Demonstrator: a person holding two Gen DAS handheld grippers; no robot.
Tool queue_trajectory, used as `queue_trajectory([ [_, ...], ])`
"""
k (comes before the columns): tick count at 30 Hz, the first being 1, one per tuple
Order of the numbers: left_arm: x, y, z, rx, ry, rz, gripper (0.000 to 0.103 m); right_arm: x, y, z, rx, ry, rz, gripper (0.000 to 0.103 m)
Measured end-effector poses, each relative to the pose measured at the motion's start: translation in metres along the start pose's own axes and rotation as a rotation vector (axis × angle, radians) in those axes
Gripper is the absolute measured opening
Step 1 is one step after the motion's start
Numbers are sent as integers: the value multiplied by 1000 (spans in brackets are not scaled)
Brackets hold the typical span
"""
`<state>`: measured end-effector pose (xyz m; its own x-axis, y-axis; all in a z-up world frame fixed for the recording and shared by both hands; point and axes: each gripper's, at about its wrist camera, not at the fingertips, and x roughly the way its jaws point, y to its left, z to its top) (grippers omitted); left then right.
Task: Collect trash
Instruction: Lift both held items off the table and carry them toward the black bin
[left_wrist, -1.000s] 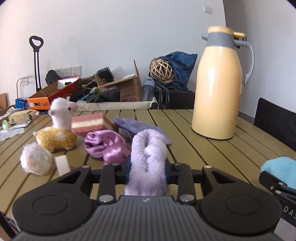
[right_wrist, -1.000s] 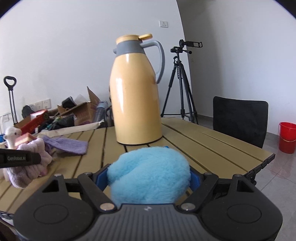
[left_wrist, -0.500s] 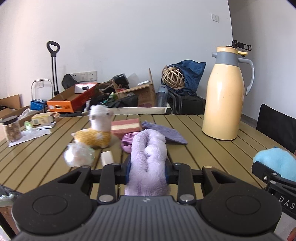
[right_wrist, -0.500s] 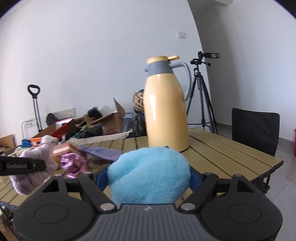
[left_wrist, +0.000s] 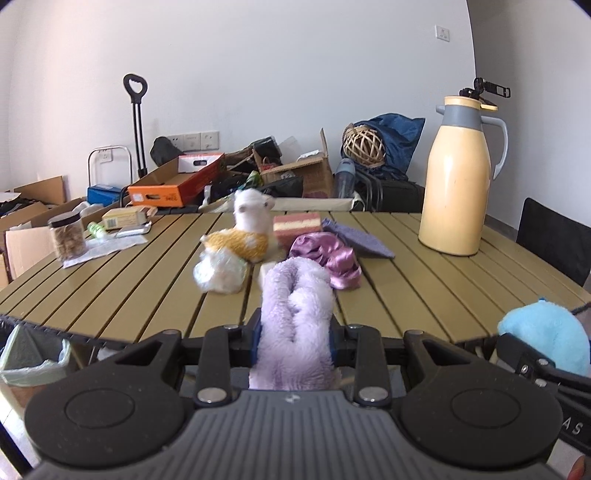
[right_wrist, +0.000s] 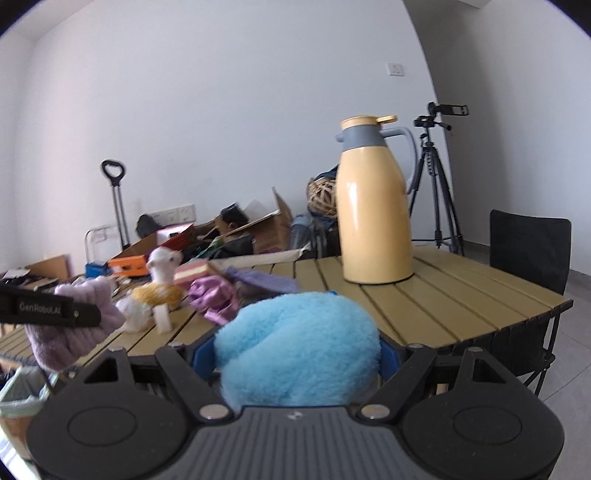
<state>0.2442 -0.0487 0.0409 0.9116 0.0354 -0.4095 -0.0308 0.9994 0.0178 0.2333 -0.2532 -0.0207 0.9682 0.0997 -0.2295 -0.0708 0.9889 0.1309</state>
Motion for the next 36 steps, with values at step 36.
queue_trajectory([
  [36,4,56,-127,23,363,70,31,14,50,-95,-74,514,141,81],
])
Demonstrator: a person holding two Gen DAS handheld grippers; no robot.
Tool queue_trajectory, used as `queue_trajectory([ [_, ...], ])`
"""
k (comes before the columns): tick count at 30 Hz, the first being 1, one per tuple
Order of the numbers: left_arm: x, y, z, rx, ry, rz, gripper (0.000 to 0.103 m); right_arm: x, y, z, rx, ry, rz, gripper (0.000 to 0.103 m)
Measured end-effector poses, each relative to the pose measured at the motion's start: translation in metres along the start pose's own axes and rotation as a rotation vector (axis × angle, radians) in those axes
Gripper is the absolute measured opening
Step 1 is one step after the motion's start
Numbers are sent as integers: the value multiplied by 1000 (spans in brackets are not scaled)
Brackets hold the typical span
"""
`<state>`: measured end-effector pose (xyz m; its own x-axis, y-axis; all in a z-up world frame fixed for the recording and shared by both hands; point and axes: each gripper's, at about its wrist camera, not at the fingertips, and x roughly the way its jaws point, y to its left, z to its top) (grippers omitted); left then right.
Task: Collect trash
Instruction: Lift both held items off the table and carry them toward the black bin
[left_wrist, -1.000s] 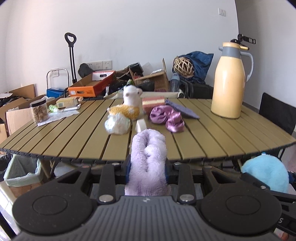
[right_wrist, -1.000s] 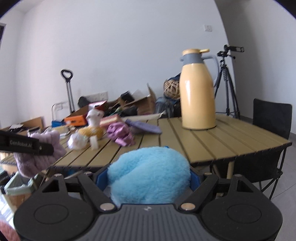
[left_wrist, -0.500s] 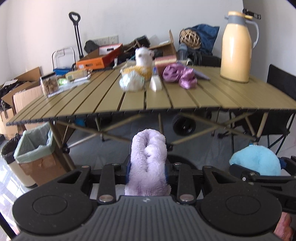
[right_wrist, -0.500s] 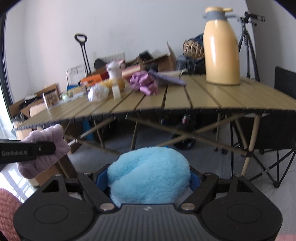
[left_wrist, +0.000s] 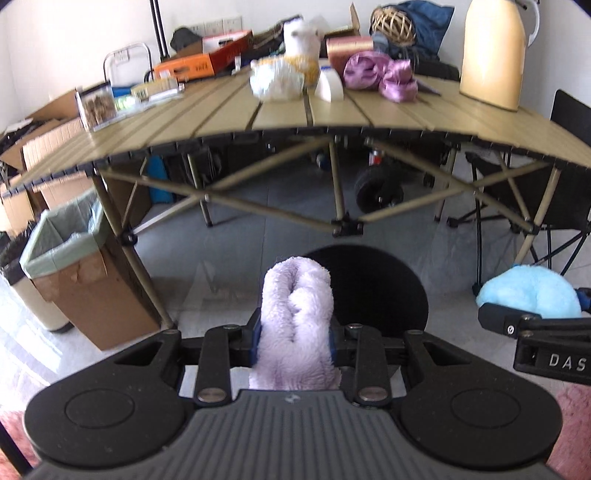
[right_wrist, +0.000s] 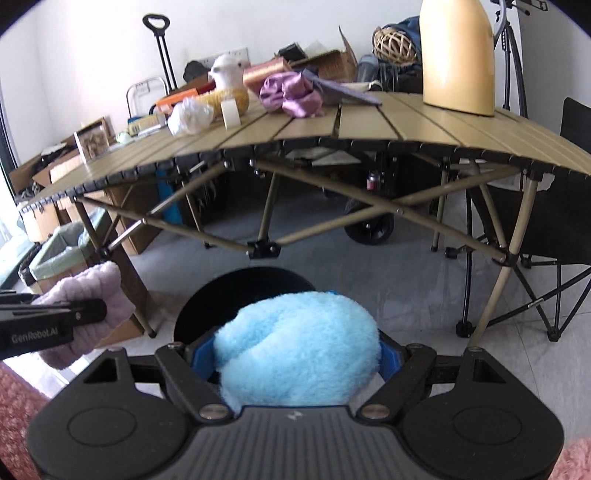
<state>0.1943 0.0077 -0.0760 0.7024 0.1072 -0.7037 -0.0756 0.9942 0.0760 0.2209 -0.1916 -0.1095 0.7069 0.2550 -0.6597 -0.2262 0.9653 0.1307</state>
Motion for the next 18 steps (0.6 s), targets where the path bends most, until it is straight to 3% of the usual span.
queue_trajectory([
  [18,55,7,-19,-13,143,-37,31,54,11,-14,-38,217,-35,81],
])
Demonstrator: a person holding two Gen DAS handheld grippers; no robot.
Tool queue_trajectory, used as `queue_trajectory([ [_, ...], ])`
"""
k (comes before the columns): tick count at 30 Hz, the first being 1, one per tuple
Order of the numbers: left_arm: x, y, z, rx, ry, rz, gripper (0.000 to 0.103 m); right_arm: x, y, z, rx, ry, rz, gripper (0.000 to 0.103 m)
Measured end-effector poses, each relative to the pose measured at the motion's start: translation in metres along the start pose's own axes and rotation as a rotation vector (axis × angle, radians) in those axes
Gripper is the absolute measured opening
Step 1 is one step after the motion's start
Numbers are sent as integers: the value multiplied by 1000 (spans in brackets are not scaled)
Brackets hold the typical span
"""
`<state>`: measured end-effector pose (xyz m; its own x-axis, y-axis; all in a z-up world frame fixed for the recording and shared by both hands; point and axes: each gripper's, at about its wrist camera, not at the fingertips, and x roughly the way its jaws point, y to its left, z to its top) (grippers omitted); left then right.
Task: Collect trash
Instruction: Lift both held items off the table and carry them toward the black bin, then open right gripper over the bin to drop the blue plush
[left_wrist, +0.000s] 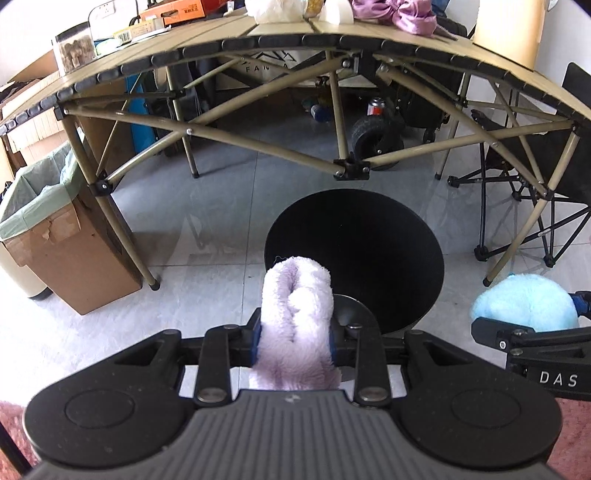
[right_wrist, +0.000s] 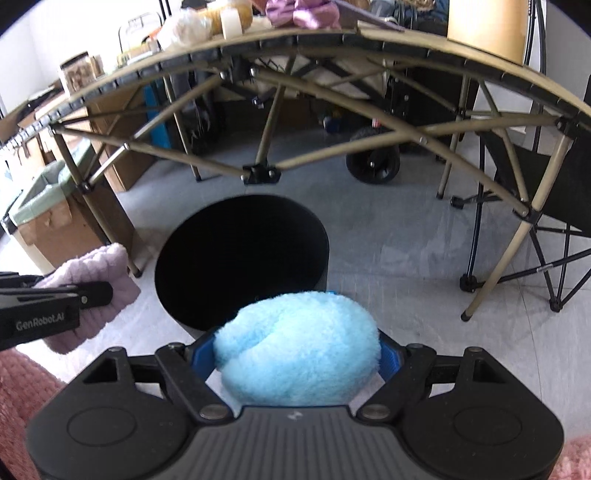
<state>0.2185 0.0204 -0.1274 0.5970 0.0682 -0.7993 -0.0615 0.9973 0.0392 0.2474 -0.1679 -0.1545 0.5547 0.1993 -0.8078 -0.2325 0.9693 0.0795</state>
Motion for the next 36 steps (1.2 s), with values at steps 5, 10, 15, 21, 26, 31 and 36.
queue_trajectory([
  [5,12,4,2,-11,33,1,31,14,-1,1,-2,43,-15,81],
  [10,25,9,3,-29,70,10,31,24,0,3,-6,70,-22,81],
  [15,33,15,4,-48,94,18,31,32,1,5,-12,85,-24,81],
  [21,42,18,6,-55,112,40,31,37,6,13,-22,93,-25,81],
  [26,46,24,8,-63,125,39,31,42,11,24,-22,94,-18,81],
  [31,51,31,8,-77,140,38,31,50,21,36,-30,92,-10,81],
  [36,55,39,7,-101,153,47,31,63,34,51,-39,97,4,81],
])
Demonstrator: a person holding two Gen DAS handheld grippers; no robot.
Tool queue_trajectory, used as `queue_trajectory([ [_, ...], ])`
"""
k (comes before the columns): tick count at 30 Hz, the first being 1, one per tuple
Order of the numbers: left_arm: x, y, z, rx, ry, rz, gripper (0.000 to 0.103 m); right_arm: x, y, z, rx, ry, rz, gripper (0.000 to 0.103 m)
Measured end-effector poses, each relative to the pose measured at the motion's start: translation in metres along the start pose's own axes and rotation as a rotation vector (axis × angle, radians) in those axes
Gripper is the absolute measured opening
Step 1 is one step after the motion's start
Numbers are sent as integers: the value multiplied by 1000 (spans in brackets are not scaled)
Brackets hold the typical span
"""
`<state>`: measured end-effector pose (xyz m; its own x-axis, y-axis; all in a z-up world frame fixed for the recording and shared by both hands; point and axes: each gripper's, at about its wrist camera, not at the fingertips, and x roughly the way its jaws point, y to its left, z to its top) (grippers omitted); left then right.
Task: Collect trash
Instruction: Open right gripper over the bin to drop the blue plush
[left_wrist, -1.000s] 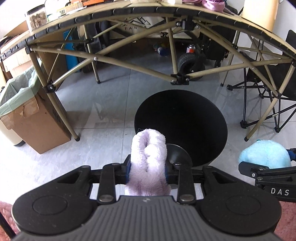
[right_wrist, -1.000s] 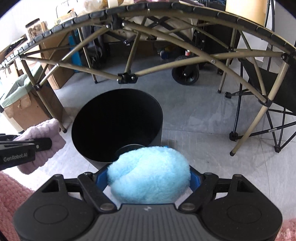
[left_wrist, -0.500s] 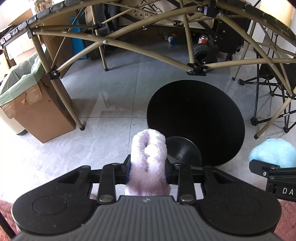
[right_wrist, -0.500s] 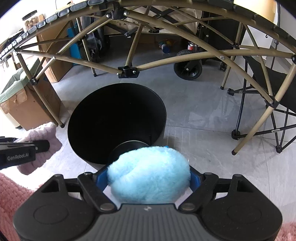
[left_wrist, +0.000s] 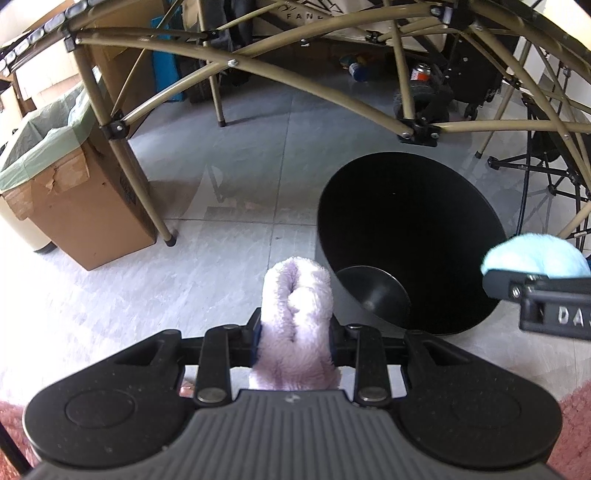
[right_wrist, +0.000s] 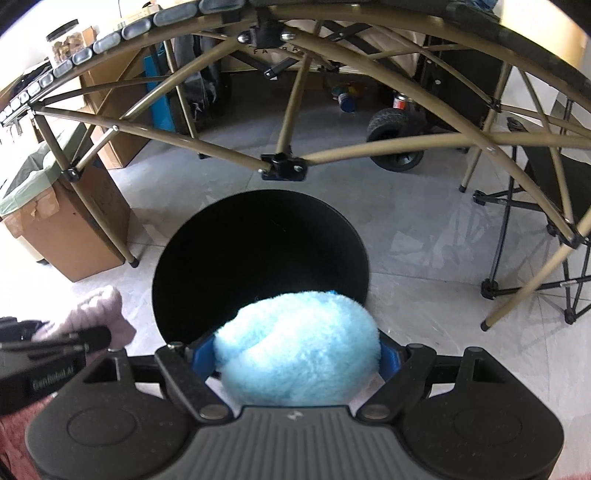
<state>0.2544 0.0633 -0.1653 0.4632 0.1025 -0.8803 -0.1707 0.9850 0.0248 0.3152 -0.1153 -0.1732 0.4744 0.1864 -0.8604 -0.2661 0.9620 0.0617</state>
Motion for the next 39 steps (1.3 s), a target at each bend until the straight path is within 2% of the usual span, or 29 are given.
queue_trajectory([
  [19,19,40,-1,-82,43,67,31,52,38,35,-11,100,46,81],
  [29,25,46,-3,-90,61,77,31,72,40,45,20,135,38,81],
  [39,29,44,-2,-87,72,75,31,78,36,53,45,127,27,82],
])
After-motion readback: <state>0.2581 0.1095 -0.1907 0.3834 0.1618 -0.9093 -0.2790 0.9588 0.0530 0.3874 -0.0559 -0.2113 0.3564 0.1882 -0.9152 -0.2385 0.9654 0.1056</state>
